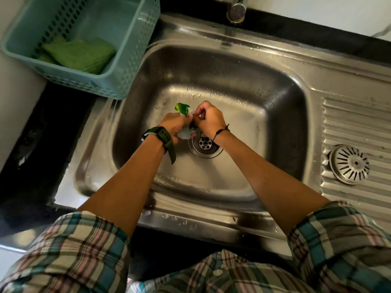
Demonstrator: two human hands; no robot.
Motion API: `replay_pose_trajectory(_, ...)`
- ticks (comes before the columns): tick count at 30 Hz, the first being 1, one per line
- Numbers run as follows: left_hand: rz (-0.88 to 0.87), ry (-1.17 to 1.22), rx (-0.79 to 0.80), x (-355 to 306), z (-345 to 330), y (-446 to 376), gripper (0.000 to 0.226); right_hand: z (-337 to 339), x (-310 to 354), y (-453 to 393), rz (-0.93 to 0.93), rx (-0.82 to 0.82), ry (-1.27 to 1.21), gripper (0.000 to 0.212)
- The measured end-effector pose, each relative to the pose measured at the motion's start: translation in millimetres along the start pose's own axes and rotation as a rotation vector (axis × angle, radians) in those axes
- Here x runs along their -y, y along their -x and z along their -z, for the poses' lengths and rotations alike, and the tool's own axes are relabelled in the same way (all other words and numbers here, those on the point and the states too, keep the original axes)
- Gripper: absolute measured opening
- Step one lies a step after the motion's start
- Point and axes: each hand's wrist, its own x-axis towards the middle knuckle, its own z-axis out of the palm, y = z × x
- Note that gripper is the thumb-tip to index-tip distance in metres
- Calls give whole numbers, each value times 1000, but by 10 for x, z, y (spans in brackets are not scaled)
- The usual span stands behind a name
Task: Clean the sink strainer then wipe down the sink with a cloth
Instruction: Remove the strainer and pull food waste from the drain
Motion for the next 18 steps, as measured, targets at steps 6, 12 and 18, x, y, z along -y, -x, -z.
replay_pose_trajectory(6, -32, -172, -221, 15, 54, -119, 13, 87, -97, -103, -214, 88, -414, 24)
replay_pose_trajectory(12, -38, -127, -237, 38, 134, -209, 14, 56, -543, -172, -53, 182, 403, 15)
replay_pose_trajectory(18, -77, -240, -286, 60, 138, -145, 21, -114, -795, -40, 230, 402, 981, 36)
